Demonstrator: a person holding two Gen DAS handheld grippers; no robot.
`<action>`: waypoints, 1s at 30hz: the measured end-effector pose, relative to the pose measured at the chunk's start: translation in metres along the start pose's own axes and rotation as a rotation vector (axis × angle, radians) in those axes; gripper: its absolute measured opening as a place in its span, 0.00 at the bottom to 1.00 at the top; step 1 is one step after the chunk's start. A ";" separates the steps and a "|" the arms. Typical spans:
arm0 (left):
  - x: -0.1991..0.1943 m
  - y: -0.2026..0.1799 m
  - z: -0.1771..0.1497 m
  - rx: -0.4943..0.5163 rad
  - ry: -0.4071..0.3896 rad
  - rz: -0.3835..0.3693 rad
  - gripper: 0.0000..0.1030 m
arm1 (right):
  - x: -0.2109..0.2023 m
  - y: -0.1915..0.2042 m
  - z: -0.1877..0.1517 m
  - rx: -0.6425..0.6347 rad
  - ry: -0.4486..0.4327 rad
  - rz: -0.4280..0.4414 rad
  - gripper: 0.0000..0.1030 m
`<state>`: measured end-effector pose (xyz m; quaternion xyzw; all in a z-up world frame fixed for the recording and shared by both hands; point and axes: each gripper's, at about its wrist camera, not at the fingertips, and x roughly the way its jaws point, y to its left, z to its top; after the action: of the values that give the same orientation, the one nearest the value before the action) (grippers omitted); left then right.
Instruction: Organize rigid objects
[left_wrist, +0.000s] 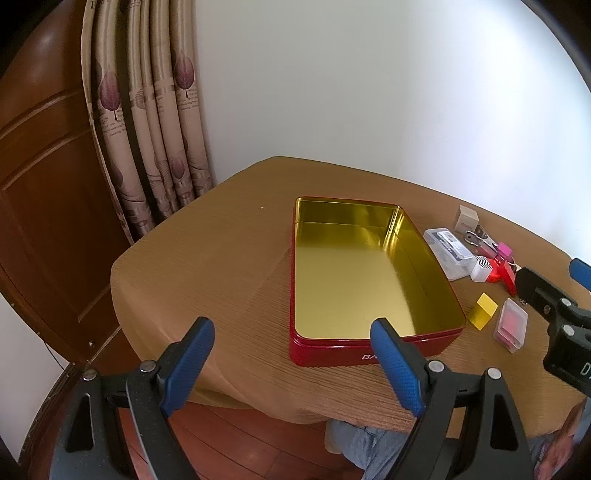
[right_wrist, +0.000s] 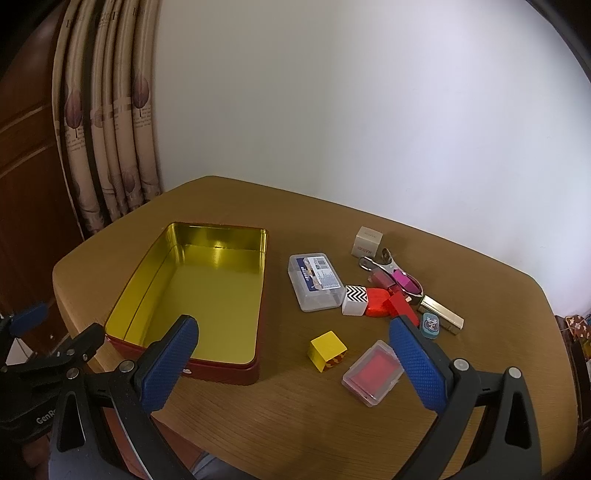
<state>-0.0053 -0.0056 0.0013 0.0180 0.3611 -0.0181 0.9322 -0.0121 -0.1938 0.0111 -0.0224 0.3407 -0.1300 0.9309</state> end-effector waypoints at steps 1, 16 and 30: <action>0.000 0.000 0.000 0.001 0.000 -0.003 0.86 | 0.000 0.000 0.000 0.000 -0.002 -0.001 0.99; -0.008 -0.006 -0.003 0.028 -0.025 -0.025 0.86 | -0.011 -0.004 0.001 0.001 -0.022 -0.013 0.99; -0.037 -0.071 -0.015 0.245 -0.021 -0.185 0.86 | -0.029 -0.138 -0.043 0.080 0.061 -0.151 0.99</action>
<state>-0.0462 -0.0752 0.0133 0.0982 0.3468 -0.1482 0.9210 -0.0921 -0.3179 0.0140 -0.0069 0.3610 -0.2141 0.9076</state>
